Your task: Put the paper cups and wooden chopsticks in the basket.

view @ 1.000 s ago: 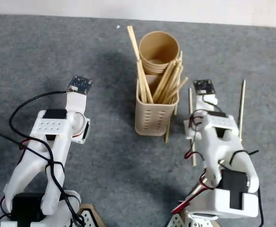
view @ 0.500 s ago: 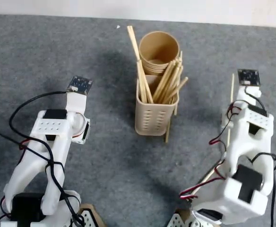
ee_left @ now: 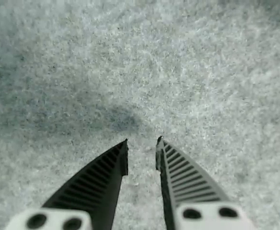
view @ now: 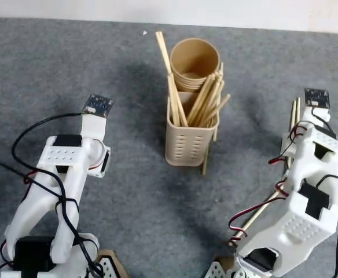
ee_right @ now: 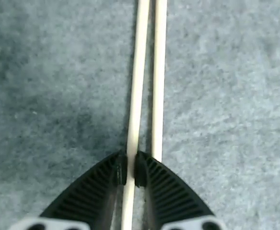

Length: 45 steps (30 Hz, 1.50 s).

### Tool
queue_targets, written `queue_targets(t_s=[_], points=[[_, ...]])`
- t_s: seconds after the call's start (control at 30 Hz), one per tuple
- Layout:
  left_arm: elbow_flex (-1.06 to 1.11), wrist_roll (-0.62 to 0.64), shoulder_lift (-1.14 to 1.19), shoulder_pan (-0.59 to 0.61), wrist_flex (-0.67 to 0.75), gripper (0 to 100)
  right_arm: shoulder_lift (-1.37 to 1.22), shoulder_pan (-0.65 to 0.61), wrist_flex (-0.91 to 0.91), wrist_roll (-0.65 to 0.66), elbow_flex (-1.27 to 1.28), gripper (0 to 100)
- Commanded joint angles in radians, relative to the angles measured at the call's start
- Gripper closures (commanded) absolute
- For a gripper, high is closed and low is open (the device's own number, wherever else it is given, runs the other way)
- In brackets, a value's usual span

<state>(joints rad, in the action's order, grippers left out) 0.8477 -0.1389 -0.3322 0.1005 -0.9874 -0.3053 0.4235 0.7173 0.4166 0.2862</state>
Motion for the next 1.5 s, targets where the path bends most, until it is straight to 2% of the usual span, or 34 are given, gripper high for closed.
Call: queue_targets(t_s=[0.0,0.2,0.4,0.77,1.1,1.17,1.27,1.47], points=[[-0.002,0.005,-0.022,-0.015,0.011,88,0.008,0.019,-0.008,0.006,-0.042,98.8],[-0.002,0.005,-0.022,-0.015,0.011,88,0.010,0.062,-0.008,0.006,-0.042,98.6],[-0.001,0.005,-0.022,-0.035,0.011,88,0.054,0.082,-0.007,-0.012,-0.042,89.5],[-0.001,0.005,-0.022,-0.035,0.011,88,0.124,0.093,-0.013,-0.009,-0.035,89.4],[-0.001,0.005,-0.022,-0.035,0.009,88,-0.105,0.088,-0.076,-0.008,-0.071,89.4],[-0.001,0.005,-0.022,-0.035,0.009,88,-0.122,0.087,-0.073,-0.008,-0.084,90.6],[-0.001,0.005,-0.022,-0.035,0.009,88,-0.127,0.082,-0.070,-0.008,-0.085,99.8],[-0.001,0.005,-0.022,-0.035,0.011,88,-0.071,0.071,0.061,-0.043,-0.176,99.3]])
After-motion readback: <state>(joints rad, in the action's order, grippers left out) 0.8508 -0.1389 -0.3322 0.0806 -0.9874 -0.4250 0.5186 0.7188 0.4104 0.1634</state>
